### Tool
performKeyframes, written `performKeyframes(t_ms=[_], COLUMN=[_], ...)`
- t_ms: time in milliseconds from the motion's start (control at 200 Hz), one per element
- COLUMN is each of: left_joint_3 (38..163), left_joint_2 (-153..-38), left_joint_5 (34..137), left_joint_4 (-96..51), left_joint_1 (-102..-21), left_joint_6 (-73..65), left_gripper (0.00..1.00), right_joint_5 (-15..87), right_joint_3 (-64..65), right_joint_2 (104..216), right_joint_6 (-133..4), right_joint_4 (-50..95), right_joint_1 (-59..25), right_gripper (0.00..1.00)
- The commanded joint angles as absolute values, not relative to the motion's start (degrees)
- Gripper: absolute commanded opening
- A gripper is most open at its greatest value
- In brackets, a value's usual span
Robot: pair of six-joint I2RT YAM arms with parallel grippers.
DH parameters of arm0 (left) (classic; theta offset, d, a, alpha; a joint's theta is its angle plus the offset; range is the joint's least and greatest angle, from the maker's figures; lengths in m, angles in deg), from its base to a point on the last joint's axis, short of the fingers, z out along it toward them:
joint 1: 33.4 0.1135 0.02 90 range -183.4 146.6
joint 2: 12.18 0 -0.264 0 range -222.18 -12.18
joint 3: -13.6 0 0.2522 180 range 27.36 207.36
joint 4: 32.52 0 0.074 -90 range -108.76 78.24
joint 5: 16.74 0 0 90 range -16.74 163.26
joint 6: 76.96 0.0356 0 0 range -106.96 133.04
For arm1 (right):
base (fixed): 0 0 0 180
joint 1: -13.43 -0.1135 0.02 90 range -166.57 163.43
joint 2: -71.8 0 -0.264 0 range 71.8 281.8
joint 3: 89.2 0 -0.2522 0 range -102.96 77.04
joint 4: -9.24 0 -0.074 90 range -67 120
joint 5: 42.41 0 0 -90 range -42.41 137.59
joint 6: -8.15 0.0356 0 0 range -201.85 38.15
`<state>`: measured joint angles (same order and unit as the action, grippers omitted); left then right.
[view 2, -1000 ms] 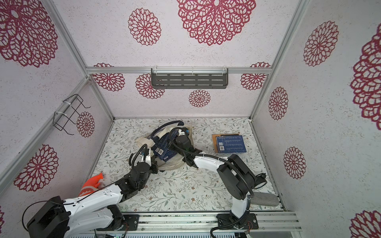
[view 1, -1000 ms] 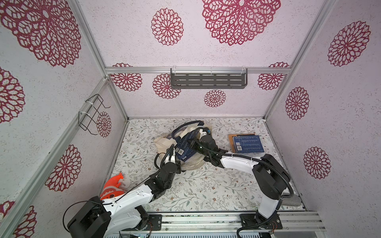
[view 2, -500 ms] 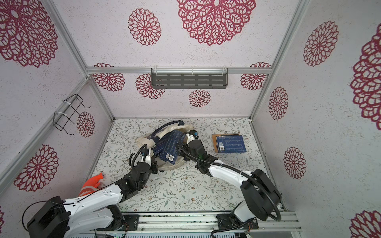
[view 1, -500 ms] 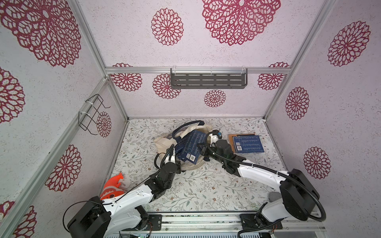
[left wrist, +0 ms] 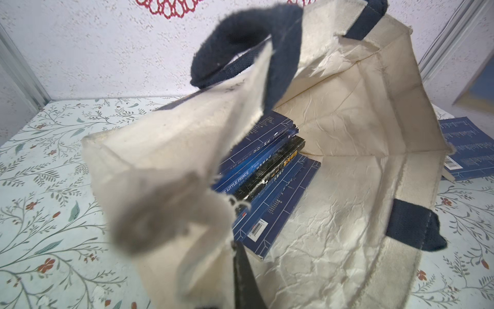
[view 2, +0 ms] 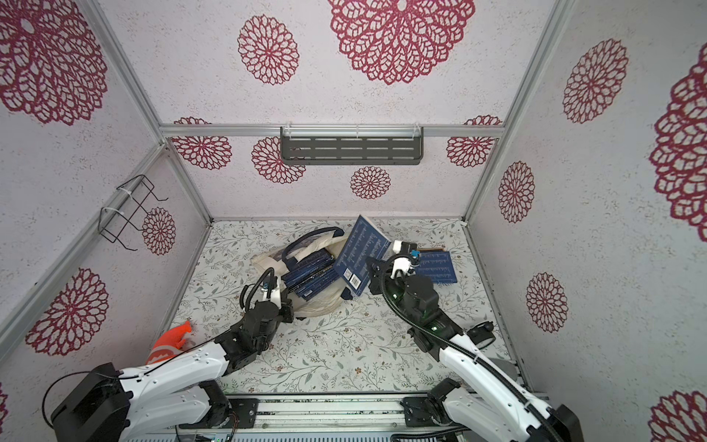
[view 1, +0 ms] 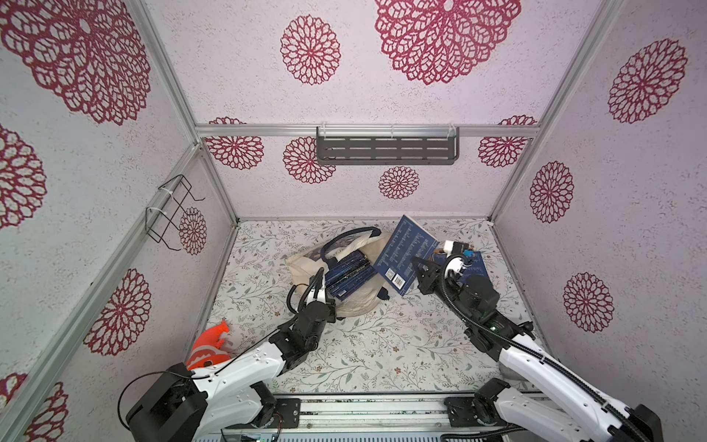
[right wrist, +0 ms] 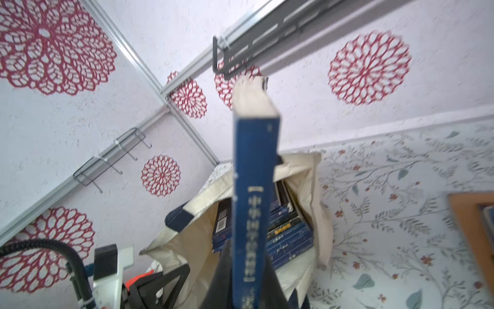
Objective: Take out the books from the canvas bag
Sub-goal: Pick up the book from the canvas bag, then place the book on the book.
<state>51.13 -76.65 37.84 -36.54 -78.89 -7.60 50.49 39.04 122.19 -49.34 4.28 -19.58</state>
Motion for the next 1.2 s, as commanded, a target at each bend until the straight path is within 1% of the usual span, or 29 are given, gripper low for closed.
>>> performKeyframes(t_ms=[0,270,385,510,781,1026,1196], left_joint_3=[52.76,52.77,52.81,52.85,52.77,52.68,52.74], left_joint_2=[-77.30,-77.18,-77.13,-77.04,-76.63,-76.26,-76.21], left_joint_5=[38.02,37.76,37.88,38.01,38.09,37.86,37.91], left_joint_4=[-37.30,-37.04,-37.04,-36.91,-36.81,-36.69,-36.69], left_joint_1=[-80.19,-80.20,-80.20,-80.30,-80.41,-80.42,-80.36], left_joint_6=[-7.52,-7.43,-7.52,-7.46,-7.49,-7.48,-7.43], left_gripper=[0.00,0.00,0.00,0.00,0.00,0.00,0.00], right_joint_5=[57.60,59.79,58.30,54.52,45.76,45.14,42.97], right_joint_3=[38.62,41.98,43.32,45.38,49.15,50.17,50.26], right_joint_2=[119.74,119.03,120.75,123.51,135.06,145.69,154.31], right_joint_6=[-50.60,-43.49,-39.63,-34.43,-23.55,-19.82,-16.93], right_joint_4=[4.82,1.97,-0.33,-4.60,-18.32,-23.08,-27.44], right_joint_1=[-15.66,-6.16,-1.28,4.64,15.12,18.41,20.17], right_gripper=[0.00,0.00,0.00,0.00,0.00,0.00,0.00])
